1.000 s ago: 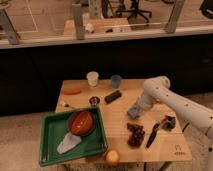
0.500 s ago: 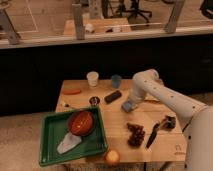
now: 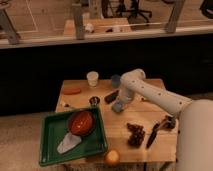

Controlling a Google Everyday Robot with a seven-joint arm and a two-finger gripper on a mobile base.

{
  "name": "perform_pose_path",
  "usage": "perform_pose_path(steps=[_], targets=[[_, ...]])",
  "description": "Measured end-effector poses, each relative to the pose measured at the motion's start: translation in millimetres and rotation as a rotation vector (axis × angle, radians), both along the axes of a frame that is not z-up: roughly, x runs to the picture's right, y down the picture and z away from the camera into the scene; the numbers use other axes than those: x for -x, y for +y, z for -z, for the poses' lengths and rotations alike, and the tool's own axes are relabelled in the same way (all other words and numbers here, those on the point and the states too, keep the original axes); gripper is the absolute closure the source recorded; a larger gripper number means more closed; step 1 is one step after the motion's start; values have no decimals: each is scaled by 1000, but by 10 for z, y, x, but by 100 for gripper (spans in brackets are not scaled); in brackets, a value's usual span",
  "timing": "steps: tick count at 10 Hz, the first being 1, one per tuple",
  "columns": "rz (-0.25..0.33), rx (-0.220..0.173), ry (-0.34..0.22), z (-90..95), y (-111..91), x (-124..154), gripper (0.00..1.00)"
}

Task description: Wipe table surface with sponge

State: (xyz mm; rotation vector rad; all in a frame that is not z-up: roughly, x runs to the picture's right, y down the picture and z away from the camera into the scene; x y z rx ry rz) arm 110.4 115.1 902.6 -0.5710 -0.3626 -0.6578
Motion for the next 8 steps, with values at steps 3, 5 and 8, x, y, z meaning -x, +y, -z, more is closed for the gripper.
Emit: perform_pose_path(steps=[3,5,8], targets=[[23,16,-28,215,352,64,100],[11,21,-26,299,494,-32,100],[-21,24,13,384,551,-422,100]])
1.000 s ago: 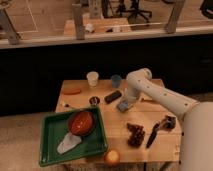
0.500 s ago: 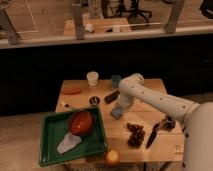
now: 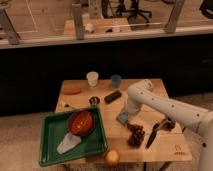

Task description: Wipe table surface with sponge

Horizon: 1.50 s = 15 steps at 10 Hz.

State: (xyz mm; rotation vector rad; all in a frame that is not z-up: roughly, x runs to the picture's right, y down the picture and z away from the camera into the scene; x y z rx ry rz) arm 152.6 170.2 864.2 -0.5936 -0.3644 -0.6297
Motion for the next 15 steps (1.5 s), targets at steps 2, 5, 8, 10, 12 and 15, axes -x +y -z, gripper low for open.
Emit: perform_pose_path(steps=[2,5,8,10,12,15], targets=[[-21,-14,21,-26,-85,-121,100],[-73,-21,66,-241,-283,-305,100],[-102,-29,65,-512,-558,-233,100],[-88,-36,35,-540,-631,9,100],[-58,-38,-13,-501,-639,354,100],[-10,-32,-73,-335,-446,584,100]])
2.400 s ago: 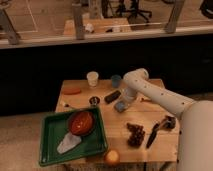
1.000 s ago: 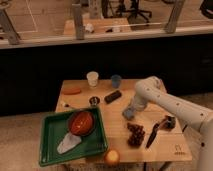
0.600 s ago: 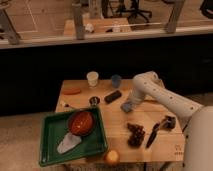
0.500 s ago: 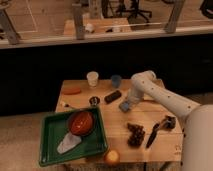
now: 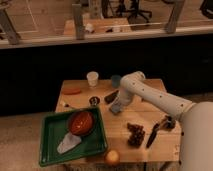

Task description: Wipe table surface with sponge

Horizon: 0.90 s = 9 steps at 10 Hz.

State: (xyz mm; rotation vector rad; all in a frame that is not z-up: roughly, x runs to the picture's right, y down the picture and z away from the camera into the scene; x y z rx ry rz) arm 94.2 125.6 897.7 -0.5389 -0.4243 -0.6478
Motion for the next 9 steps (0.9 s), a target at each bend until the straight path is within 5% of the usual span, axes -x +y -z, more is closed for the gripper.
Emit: perform_pose_path(steps=[4,9], targets=[[1,12,-5,212,350,-151,100],[-76,-5,118,285,346,-970,100]])
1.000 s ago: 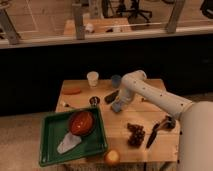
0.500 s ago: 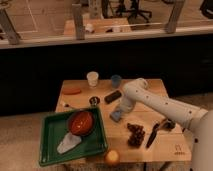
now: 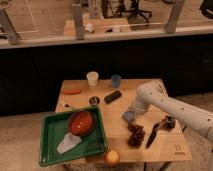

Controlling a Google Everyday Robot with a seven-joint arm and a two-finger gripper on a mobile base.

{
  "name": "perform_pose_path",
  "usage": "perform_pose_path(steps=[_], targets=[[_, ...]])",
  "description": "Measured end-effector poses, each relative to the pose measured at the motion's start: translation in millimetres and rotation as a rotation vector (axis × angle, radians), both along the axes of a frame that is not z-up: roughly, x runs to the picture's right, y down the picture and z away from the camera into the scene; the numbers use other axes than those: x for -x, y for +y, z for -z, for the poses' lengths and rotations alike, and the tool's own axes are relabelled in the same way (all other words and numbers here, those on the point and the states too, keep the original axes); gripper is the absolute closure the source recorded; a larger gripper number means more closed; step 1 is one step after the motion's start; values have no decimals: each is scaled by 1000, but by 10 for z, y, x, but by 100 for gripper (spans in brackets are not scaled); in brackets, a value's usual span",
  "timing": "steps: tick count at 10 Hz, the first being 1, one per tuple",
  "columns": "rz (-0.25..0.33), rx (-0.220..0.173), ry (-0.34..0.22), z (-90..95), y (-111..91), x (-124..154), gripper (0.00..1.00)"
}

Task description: Wipe table surface with sponge

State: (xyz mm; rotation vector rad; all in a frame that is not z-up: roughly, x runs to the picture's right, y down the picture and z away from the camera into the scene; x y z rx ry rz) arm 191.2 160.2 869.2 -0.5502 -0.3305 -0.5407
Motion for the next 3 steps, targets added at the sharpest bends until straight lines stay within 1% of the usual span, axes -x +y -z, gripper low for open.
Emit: perform_pose_path(steps=[1,2,3], targets=[[-22,-3,20,-60,-73,-96,100],[-40,-4,31,-131,-149,-136,100],[-54,-8,26,-240,-267,-123,100]])
